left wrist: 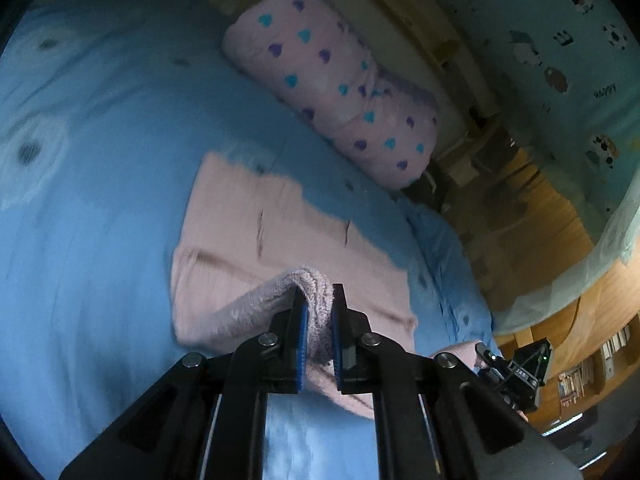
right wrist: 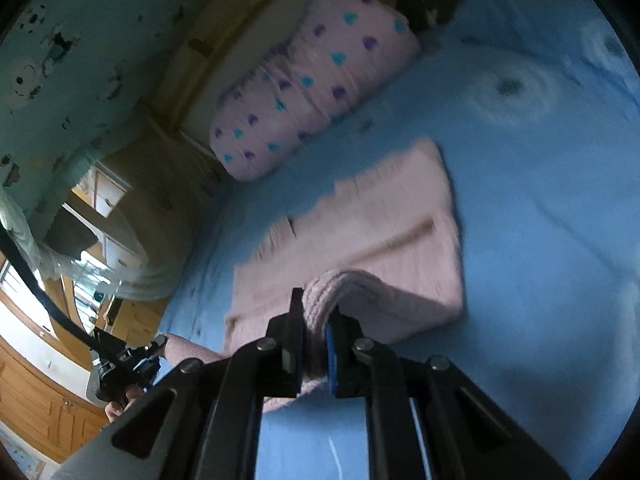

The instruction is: Fold small clothes

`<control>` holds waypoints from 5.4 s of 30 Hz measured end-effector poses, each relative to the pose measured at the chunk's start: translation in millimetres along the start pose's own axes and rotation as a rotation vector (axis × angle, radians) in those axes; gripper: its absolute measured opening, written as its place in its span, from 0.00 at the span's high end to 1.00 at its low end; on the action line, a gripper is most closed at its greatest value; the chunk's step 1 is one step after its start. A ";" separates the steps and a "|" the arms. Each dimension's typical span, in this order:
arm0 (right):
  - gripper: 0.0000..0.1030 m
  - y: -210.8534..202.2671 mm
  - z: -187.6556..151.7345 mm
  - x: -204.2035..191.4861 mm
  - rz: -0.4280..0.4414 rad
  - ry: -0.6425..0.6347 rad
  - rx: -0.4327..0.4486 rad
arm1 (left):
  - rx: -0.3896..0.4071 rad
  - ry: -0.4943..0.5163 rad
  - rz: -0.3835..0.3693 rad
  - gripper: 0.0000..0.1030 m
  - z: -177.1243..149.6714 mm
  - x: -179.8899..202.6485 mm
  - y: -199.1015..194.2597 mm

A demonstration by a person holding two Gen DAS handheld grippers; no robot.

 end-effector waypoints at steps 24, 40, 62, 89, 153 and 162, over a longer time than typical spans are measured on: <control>0.91 226.3 112.9 91.5 -0.254 -0.045 -0.049 | -0.034 0.083 0.140 0.92 83.8 -105.8 189.3; 0.08 164.9 131.0 67.7 -0.251 -0.099 0.182 | -0.025 0.255 0.231 0.66 74.7 -92.8 174.5; 0.93 225.9 75.8 85.4 -0.398 -0.443 -0.063 | -0.048 0.275 0.380 1.00 57.2 -106.0 186.7; 0.42 140.1 43.5 105.7 -0.401 -0.204 -0.203 | -0.152 0.118 0.365 0.57 25.4 -104.5 93.7; 0.44 158.8 14.0 131.8 -0.180 0.210 -0.161 | -0.165 -0.178 0.292 0.73 -20.1 -129.5 127.2; 0.81 162.0 16.8 104.9 -0.329 -0.037 -0.216 | -0.166 -0.124 0.292 0.84 -12.1 -118.4 120.8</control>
Point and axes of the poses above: each gripper's, at about its wrist camera, not at the fingertips, and y roughly the way its jaws point, x to its right, z to its top, the point moved 4 cm from there along y, roughly the way its jaws point, and after that the axes turned 13 degrees about x, right-handed, at the moved point
